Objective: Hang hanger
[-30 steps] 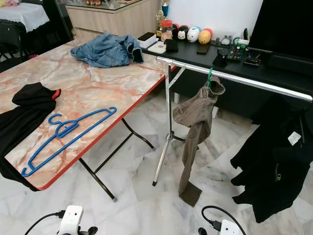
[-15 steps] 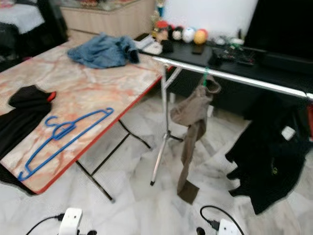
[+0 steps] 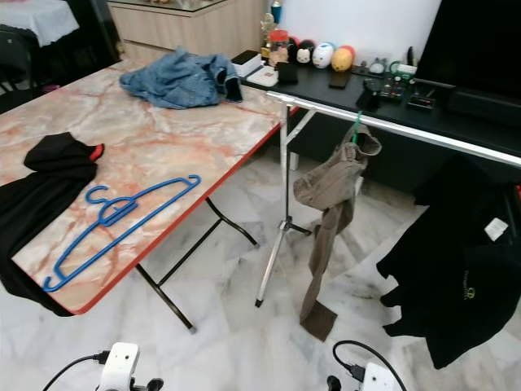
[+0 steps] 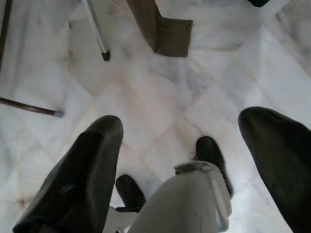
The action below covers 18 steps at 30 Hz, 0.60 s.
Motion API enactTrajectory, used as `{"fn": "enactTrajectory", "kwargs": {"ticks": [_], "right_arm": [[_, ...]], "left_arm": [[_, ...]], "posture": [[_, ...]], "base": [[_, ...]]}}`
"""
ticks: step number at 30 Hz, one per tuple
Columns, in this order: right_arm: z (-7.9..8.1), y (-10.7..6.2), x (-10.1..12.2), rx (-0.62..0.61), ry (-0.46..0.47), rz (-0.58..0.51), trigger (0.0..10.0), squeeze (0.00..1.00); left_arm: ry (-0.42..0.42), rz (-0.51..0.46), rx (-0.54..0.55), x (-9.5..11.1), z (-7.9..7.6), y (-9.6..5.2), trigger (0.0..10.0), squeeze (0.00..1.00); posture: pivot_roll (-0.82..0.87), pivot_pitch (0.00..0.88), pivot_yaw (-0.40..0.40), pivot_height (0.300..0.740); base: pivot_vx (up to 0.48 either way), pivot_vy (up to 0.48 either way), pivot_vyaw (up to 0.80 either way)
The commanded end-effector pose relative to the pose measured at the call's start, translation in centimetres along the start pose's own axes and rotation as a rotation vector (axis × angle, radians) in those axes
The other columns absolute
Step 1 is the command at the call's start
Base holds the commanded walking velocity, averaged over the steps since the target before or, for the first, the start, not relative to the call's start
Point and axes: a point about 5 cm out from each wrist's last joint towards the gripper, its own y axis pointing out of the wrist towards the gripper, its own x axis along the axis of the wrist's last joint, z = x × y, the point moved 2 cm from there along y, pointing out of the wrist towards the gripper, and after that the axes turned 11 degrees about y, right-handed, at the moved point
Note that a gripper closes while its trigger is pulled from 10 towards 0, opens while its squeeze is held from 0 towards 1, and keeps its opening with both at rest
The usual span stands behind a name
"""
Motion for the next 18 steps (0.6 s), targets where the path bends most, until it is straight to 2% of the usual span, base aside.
{"fn": "enactTrajectory", "kwargs": {"ticks": [1, 2, 16, 18], "right_arm": [[-0.38, -0.17, -0.44, -0.016, 0.01, 0.013, 10.0, 0.0], [-0.38, -0.17, -0.44, -0.016, 0.01, 0.012, 10.0, 0.0], [-0.82, -0.35, -0.58, -0.022, 0.014, 0.008, 10.0, 0.0], [-0.79, -0.34, -0.62, -0.021, 0.017, 0.012, 10.0, 0.0]], "left_arm": [[0.005, -0.004, 0.003, 0.38, 0.29, 0.07, 10.0, 0.0], [0.005, -0.006, 0.003, 0.42, 0.3, 0.07, 10.0, 0.0], [0.008, -0.028, -0.003, 1.05, 0.19, 0.18, 10.0, 0.0], [0.008, -0.029, -0.004, 1.08, 0.17, 0.19, 10.0, 0.0]], "posture": [[-0.05, 0.0, 0.074, 0.74], [-0.05, 0.0, 0.073, 0.74], [-0.05, 0.0, 0.072, 0.74], [-0.05, 0.001, 0.073, 0.74]], "base": [[0.0, 0.247, -0.73], [0.0, 0.247, -0.73], [0.0, 0.248, 0.0], [0.0, 0.259, -0.69]]}}
